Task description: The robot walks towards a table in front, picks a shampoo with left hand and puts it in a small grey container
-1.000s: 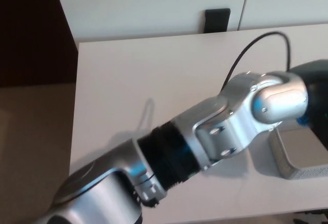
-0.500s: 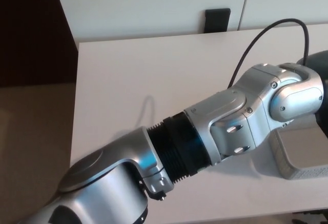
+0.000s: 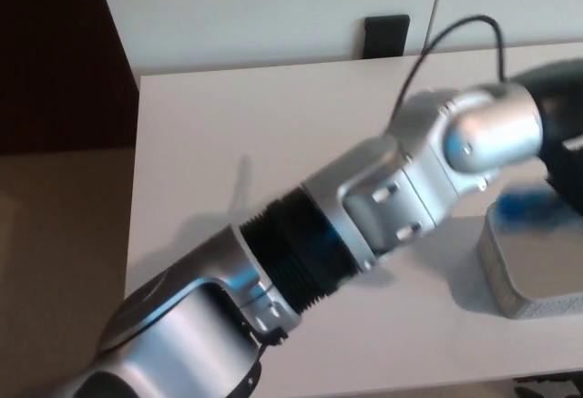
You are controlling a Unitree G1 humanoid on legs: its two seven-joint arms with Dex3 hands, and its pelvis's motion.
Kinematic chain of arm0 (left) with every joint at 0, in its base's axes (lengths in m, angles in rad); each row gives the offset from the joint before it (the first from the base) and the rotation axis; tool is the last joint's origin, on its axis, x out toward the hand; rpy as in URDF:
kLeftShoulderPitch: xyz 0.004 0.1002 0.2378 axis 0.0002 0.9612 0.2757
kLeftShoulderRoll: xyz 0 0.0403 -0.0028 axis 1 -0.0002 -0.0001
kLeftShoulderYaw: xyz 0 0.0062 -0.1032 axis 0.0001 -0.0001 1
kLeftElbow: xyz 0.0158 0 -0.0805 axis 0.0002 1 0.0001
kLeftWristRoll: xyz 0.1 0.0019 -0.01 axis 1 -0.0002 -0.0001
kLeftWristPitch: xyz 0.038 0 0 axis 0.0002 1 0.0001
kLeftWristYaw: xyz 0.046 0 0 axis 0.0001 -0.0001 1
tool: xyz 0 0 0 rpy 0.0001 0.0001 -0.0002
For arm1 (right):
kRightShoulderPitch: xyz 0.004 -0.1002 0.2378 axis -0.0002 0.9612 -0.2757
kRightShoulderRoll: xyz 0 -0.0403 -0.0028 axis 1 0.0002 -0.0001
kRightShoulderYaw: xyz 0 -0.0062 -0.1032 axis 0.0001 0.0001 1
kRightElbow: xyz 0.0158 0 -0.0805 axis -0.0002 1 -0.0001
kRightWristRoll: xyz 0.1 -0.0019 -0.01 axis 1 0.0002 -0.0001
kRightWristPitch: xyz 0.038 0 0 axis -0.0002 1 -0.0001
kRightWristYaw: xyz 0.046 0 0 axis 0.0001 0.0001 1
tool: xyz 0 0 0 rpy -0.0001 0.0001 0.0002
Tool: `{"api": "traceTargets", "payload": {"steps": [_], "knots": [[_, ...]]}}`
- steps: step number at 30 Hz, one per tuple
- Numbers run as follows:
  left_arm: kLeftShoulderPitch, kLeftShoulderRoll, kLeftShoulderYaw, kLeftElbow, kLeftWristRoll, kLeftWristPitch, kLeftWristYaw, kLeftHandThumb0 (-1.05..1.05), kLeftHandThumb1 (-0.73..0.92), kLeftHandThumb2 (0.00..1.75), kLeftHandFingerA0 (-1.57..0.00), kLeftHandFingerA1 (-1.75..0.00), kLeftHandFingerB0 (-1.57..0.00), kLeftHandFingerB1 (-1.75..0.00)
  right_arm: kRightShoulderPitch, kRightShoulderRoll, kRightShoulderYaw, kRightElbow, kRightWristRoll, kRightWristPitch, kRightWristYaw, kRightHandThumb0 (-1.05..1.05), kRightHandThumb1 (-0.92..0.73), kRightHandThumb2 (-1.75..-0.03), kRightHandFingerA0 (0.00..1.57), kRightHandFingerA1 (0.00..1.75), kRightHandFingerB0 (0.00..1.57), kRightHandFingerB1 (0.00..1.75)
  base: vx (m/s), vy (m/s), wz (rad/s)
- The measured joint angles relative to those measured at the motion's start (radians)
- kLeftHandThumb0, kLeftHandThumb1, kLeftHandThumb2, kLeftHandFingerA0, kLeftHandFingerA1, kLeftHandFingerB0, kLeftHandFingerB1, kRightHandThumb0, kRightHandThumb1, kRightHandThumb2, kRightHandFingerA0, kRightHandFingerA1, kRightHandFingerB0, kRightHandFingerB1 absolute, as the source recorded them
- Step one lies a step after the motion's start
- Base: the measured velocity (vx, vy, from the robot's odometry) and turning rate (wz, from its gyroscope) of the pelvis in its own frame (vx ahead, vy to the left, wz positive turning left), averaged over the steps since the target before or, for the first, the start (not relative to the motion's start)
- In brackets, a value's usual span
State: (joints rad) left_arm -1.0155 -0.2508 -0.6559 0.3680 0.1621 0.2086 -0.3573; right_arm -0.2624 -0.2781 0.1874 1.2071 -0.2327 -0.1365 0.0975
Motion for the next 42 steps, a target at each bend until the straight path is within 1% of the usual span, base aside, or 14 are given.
{"api": "traceTargets", "payload": {"steps": [13,14,16,18,19,23,24,26,29,30,32,33,38,42], "knots": [[0.000,-0.001,0.286,0.056,-0.238,0.145,-0.026,-0.78,0.41,0.90,0.00,0.00,-0.02,-0.20,-0.015,0.003,-0.007,-0.003,0.003,-0.005,0.000,-0.33,-0.70,-0.60,0.71,0.56,0.58,0.45,0.00,0.000,0.00],[0.000,-0.001,0.298,0.059,-0.255,0.156,-0.028,-1.05,0.51,0.71,0.00,-0.08,-0.01,-0.23,-0.016,0.003,-0.007,-0.003,0.003,-0.006,0.000,-0.32,-0.71,-0.60,0.70,0.55,0.57,0.45,0.00,0.000,0.00],[-0.001,-0.001,0.315,0.065,-0.275,0.171,-0.030,-0.77,0.40,0.90,0.00,0.00,-0.03,-0.20,-0.018,0.003,-0.007,-0.003,0.003,-0.008,0.000,-0.32,-0.71,-0.60,0.70,0.55,0.55,0.45,0.00,0.000,0.00],[-0.001,-0.001,0.330,0.071,-0.305,0.192,-0.034,-1.05,0.49,0.73,0.00,-0.10,-0.03,-0.25,-0.019,0.003,-0.007,-0.004,0.003,-0.010,0.000,-0.28,-0.71,-0.60,0.69,0.55,0.52,0.44,0.00,0.000,0.00],[-0.001,-0.001,0.333,0.072,-0.311,0.196,-0.034,-0.77,0.39,0.90,0.00,0.00,-0.04,-0.22,-0.020,0.003,-0.007,-0.004,0.003,-0.010,0.000,-0.27,-0.71,-0.60,0.70,0.57,0.52,0.44,0.00,0.000,0.00],[-0.001,-0.001,0.350,0.077,-0.359,0.235,-0.035,-0.76,0.40,0.90,0.00,0.00,-0.01,-0.21,-0.024,0.003,-0.008,-0.005,0.003,-0.011,0.000,-0.27,-0.72,-0.61,0.70,0.55,0.52,0.44,0.00,0.000,0.00],[-0.001,-0.001,0.353,0.077,-0.369,0.243,-0.035,-1.05,0.46,0.73,0.00,0.00,-0.02,-0.24,-0.024,0.003,-0.009,-0.005,0.003,-0.011,0.000,-0.27,-0.72,-0.61,0.69,0.55,0.51,0.44,0.00,0.000,0.00],[-0.001,-0.001,0.357,0.077,-0.392,0.263,-0.035,-1.03,0.54,0.58,0.00,0.00,0.00,-0.31,-0.026,0.003,-0.011,-0.005,0.003,-0.011,0.000,-0.28,-0.71,-0.61,0.71,0.55,0.52,0.43,0.00,0.000,0.00],[-0.001,-0.001,0.358,0.075,-0.422,0.288,-0.035,-1.05,0.54,0.63,0.00,0.00,0.00,-0.28,-0.028,0.003,-0.013,-0.005,0.003,-0.011,0.000,-0.35,-0.60,-0.80,0.66,0.63,0.48,0.53,0.00,0.000,0.00],[0.000,-0.001,0.357,0.073,-0.430,0.296,-0.035,-1.05,0.57,0.61,0.00,0.00,0.00,-0.29,-0.030,0.003,-0.013,-0.005,0.003,-0.011,0.000,-0.28,-0.72,-0.60,0.68,0.54,0.51,0.43,0.00,0.000,0.00],[0.000,-0.001,0.354,0.062,-0.446,0.311,-0.035,-1.05,0.57,0.64,0.00,0.00,0.00,-0.27,-0.034,0.006,-0.014,-0.004,0.003,-0.010,0.000,-0.29,-0.73,-0.60,0.68,0.54,0.51,0.43,0.00,0.000,0.00],[0.000,-0.001,0.351,0.052,-0.456,0.321,-0.035,-0.88,0.47,0.93,0.00,0.00,0.00,-0.14,-0.037,0.008,-0.014,-0.004,0.003,-0.010,0.000,-0.29,-0.74,-0.61,0.63,0.51,0.50,0.43,0.00,0.000,0.00],[0.043,0.008,0.309,-0.124,-0.511,0.385,-0.036,-1.01,0.52,0.72,-0.01,-0.25,0.00,-0.24,-0.047,0.019,-0.021,-0.004,0.003,-0.009,0.000,-0.25,-0.73,-0.61,0.60,0.49,0.52,0.43,0.00,0.000,0.00],[0.130,0.027,0.287,-0.283,-0.547,0.413,-0.039,-0.85,0.47,0.94,-0.05,-0.06,-0.05,-0.11,-0.048,0.019,-0.025,-0.003,0.003,-0.009,0.000,-0.24,-0.73,-0.61,0.62,0.49,0.51,0.42,0.00,0.000,0.00]]}}
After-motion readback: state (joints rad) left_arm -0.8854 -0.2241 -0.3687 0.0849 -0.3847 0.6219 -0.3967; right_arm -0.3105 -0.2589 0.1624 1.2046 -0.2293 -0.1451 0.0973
